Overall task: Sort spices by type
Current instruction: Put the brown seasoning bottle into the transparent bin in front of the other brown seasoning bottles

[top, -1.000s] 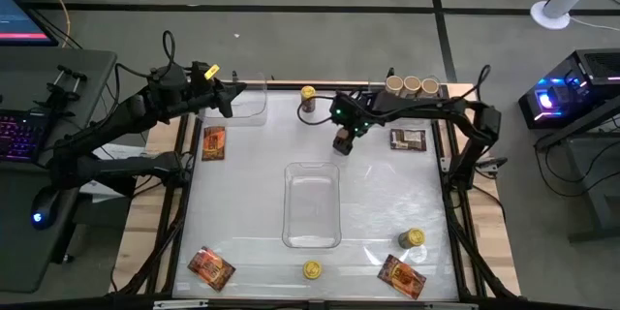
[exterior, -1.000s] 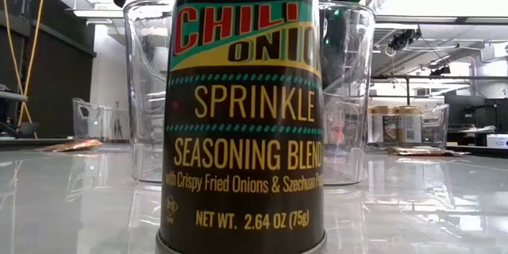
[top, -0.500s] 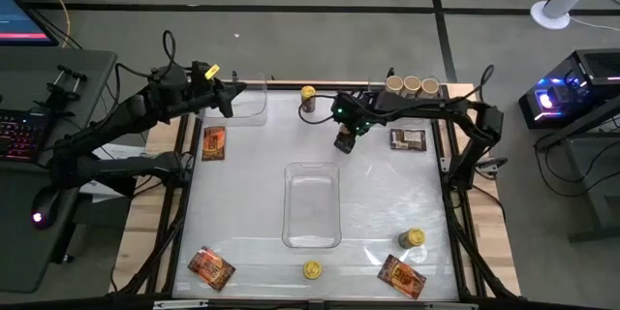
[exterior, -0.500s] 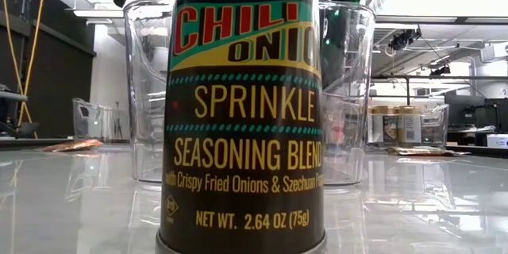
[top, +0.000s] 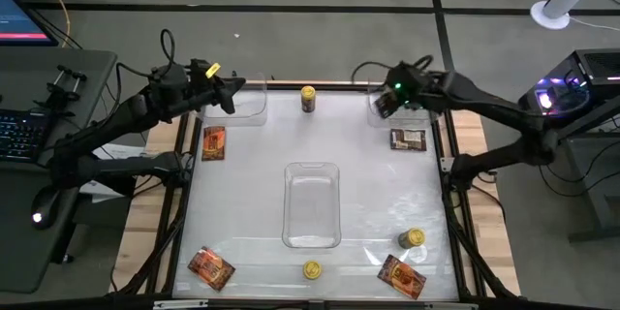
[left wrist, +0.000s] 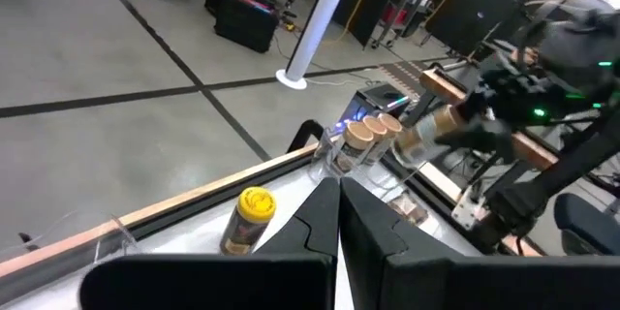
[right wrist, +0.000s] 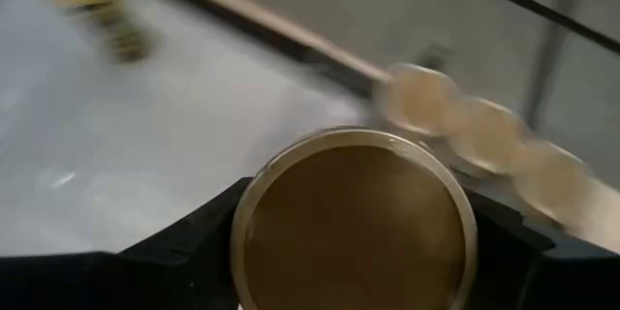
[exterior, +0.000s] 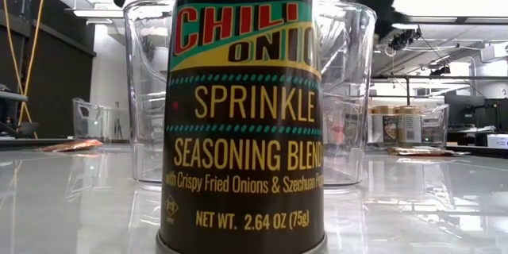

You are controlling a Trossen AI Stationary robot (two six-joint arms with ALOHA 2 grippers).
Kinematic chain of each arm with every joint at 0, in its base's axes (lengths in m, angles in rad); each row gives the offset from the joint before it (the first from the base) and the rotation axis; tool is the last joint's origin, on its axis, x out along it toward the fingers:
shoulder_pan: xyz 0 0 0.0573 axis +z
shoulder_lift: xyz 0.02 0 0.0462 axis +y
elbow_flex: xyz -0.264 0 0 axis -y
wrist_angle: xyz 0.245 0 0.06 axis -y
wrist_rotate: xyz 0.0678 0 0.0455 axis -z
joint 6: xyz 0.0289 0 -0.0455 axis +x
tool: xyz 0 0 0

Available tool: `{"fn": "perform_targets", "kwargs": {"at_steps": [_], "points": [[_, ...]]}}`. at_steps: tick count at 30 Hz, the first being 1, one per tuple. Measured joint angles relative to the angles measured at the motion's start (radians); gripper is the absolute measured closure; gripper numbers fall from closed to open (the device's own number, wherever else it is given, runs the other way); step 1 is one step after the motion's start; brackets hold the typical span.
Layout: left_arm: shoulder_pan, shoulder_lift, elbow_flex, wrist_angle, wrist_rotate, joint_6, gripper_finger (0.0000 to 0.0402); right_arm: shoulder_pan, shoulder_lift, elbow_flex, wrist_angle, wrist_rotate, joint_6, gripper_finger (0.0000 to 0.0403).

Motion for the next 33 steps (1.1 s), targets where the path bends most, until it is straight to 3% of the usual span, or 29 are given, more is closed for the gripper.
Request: {"fn": "perform_targets", "kwargs": {"at_steps": [5,14,23,33], "points": [[0.000,0.019,0.000,0.044,0.000,0.001,0.0401,-0.158,0.005,-0.016,-0.176,0.033,0.133,0.0135],[0.000,0.042,0.000,0.043,0.045,0.019,0.0401,-0.415,0.041,-0.155,-0.096,-0.015,0.170,0.0135],[0.001,0.042,0.000,0.045,0.055,0.029,0.0401,-0.418,0.096,-0.166,-0.059,-0.028,0.336,0.0135],[0.001,0.042,0.000,0.045,0.055,0.046,0.0401,-0.444,0.240,-0.166,-0.026,0.053,0.508,0.0135]]}}
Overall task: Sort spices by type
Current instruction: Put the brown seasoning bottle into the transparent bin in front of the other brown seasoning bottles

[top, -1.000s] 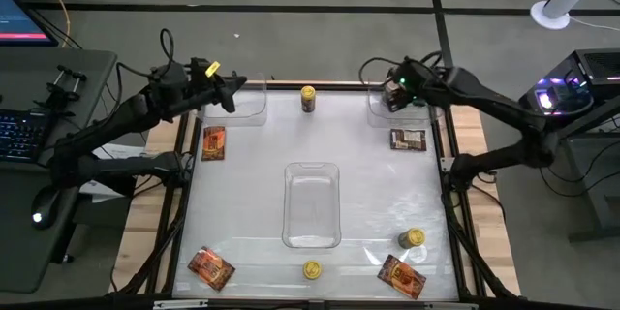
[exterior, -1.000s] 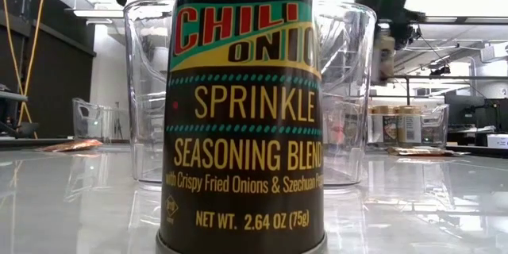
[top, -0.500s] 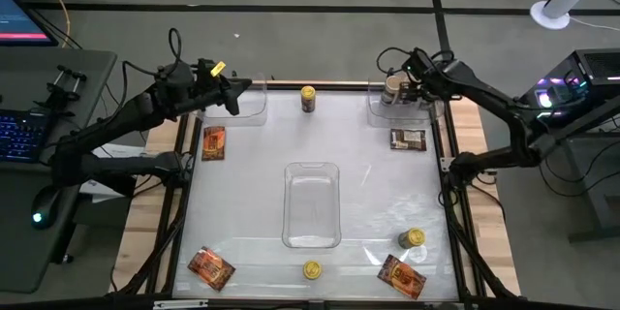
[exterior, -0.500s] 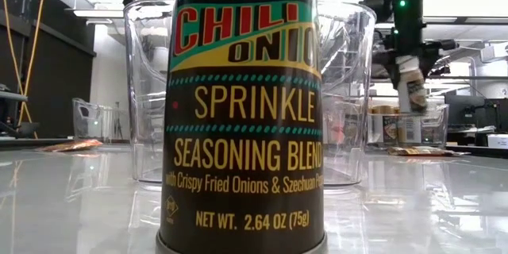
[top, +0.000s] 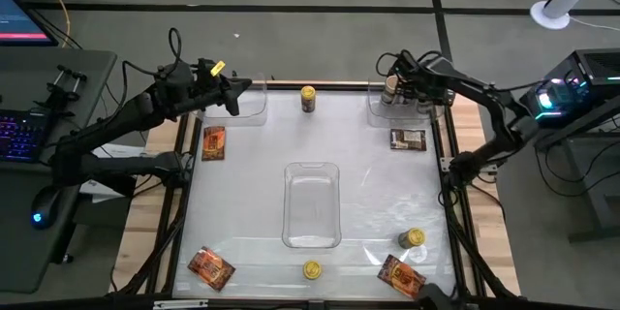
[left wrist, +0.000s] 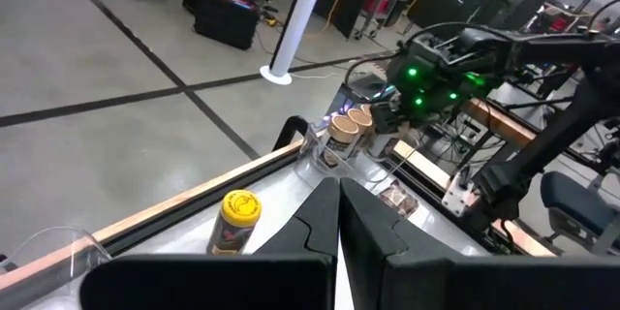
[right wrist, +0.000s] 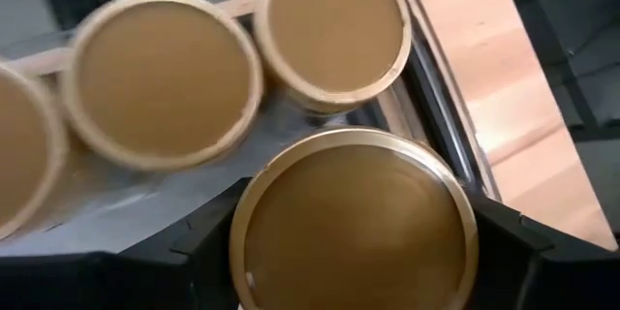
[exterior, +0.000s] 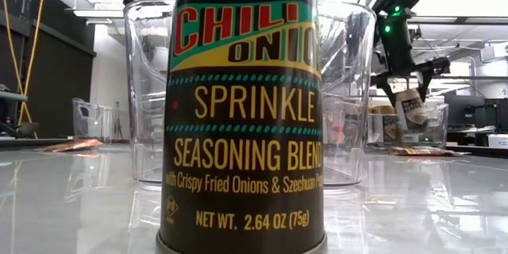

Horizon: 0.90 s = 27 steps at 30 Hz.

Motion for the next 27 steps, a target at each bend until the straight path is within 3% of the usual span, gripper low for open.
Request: {"fn": "perform_targets", "kwargs": {"at_steps": [9,17,27], "points": [[0.000,0.000,0.000,-0.002,0.010,0.012,0.0401,-0.014,0.037,0.000,0.010,0.008,0.040,0.0134],[0.000,0.000,0.000,-0.002,0.010,0.031,0.0401,-0.014,0.036,0.000,0.016,0.027,0.048,0.0063],[0.000,0.000,0.000,-0.002,0.010,0.034,0.0401,-0.002,0.002,0.002,0.013,0.039,0.032,0.0063]]}}
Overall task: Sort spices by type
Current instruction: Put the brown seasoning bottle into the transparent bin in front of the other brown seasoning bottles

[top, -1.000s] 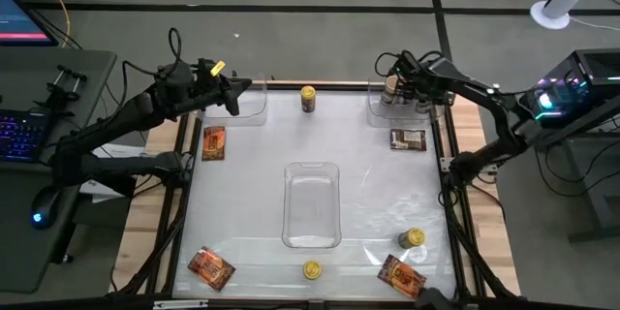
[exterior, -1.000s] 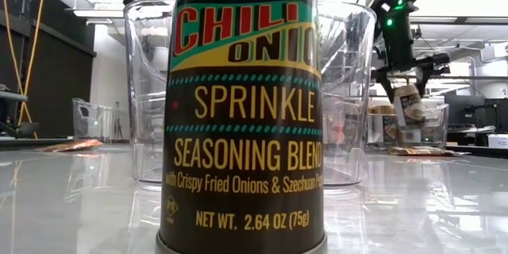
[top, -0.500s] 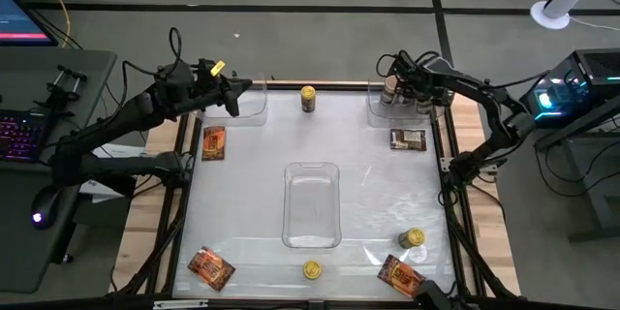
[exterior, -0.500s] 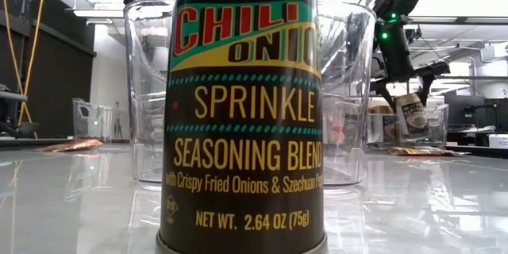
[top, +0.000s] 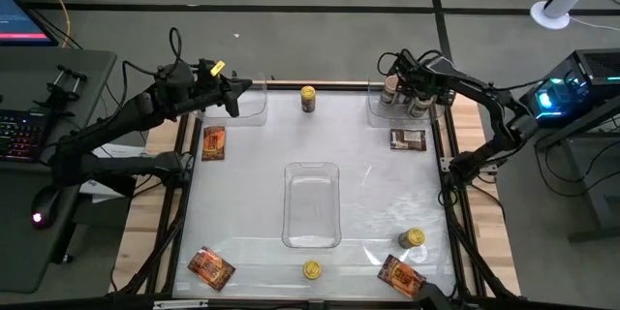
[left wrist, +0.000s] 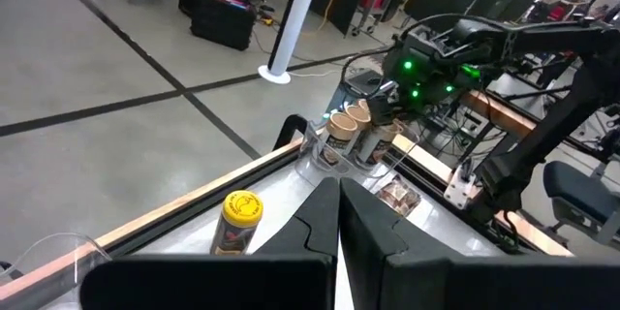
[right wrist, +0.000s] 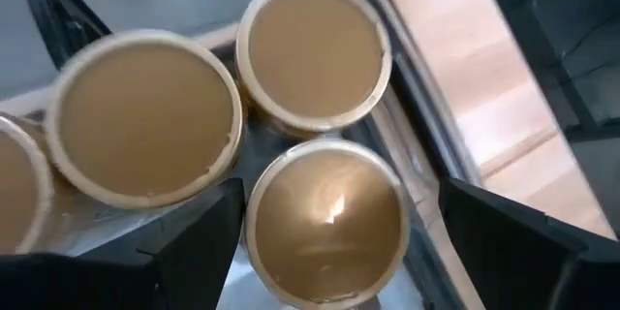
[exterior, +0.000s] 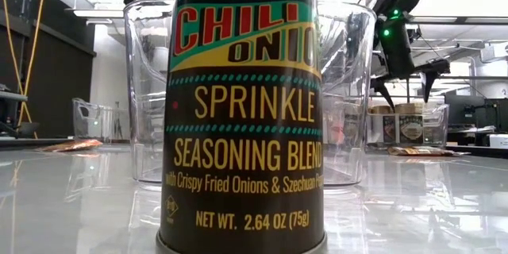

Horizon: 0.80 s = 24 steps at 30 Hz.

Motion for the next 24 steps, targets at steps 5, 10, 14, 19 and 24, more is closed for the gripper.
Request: {"fn": "perform_targets", "kwargs": {"at_steps": [5,10,14,19,24], "points": [[0.000,0.000,0.000,0.000,-0.002,0.000,0.0401,0.037,-0.074,0.037,0.007,0.051,-0.059,0.0063],[0.000,0.000,0.000,0.000,-0.006,0.000,0.0401,0.068,-0.116,0.045,0.097,-0.117,-0.253,0.0072],[0.000,0.000,0.000,0.000,-0.006,-0.001,0.0401,0.074,-0.089,0.035,0.103,-0.189,-0.321,0.0136],[0.000,0.000,0.000,0.000,-0.007,-0.004,0.0401,0.065,-0.046,-0.021,0.113,-0.211,-0.322,0.0322],[0.000,0.000,0.000,0.000,-0.007,-0.025,0.0401,0.065,-0.042,-0.080,0.148,-0.196,-0.305,0.0377]]}}
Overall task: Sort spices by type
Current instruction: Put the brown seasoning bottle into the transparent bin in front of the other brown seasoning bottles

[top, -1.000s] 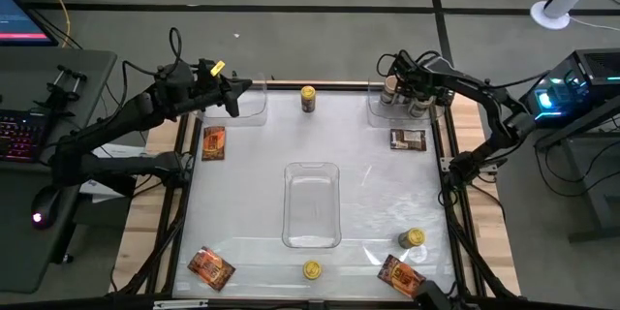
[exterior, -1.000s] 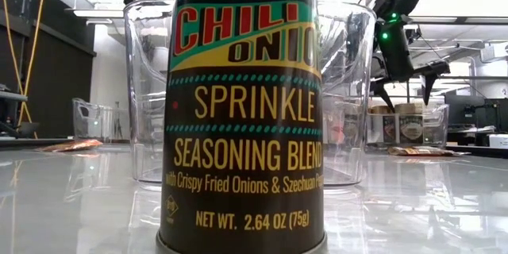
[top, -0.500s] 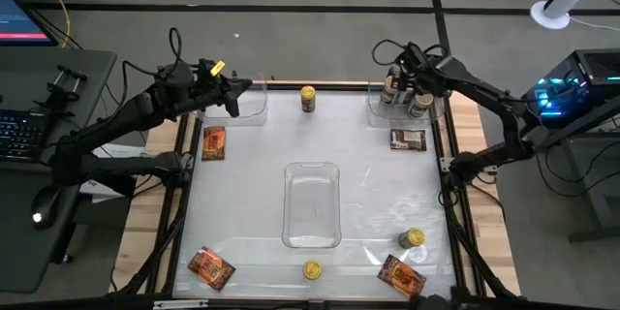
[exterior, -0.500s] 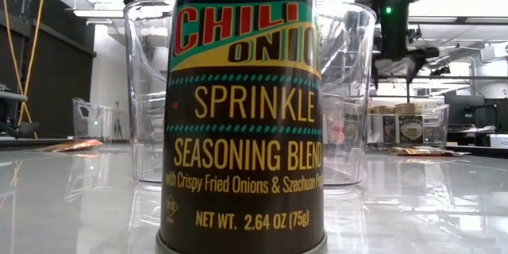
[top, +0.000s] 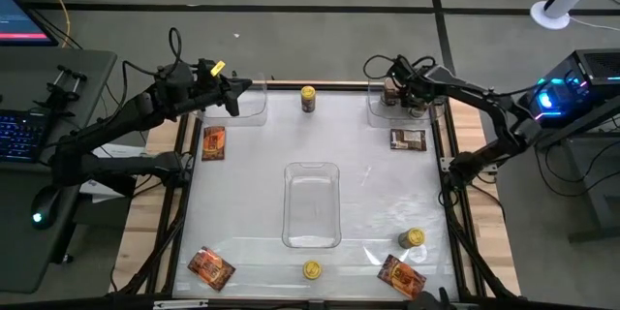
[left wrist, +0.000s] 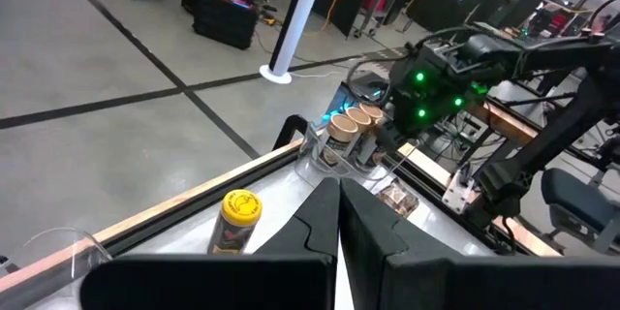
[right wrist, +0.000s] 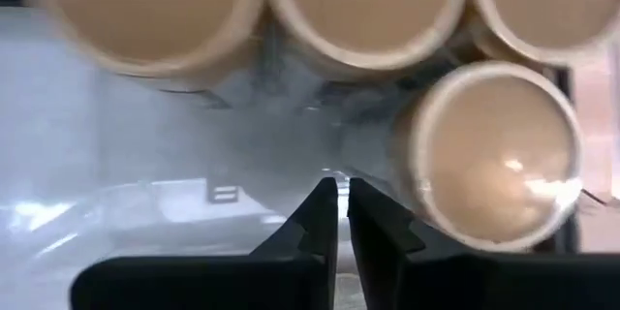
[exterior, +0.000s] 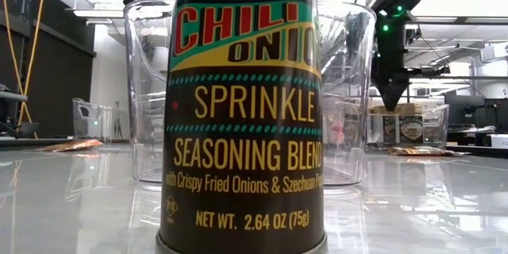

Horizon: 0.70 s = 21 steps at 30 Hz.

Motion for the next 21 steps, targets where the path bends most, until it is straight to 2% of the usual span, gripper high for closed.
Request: {"fn": "perform_targets", "kwargs": {"at_steps": [7,13,18,21], "points": [[0.000,0.000,0.000,0.000,-0.003,-0.001,0.0401,0.000,0.000,-0.071,0.007,0.077,0.041,0.0398],[0.000,0.000,0.000,0.000,-0.016,-0.001,0.0401,0.006,-0.006,-0.077,0.013,0.083,0.056,0.0401],[0.000,0.000,0.000,0.000,-0.047,-0.001,0.0401,0.022,-0.057,-0.078,0.014,0.107,0.063,0.0399],[0.000,0.000,0.000,-0.001,-0.052,0.007,0.0401,0.049,-0.122,-0.078,0.021,0.085,0.062,0.0401]]}}
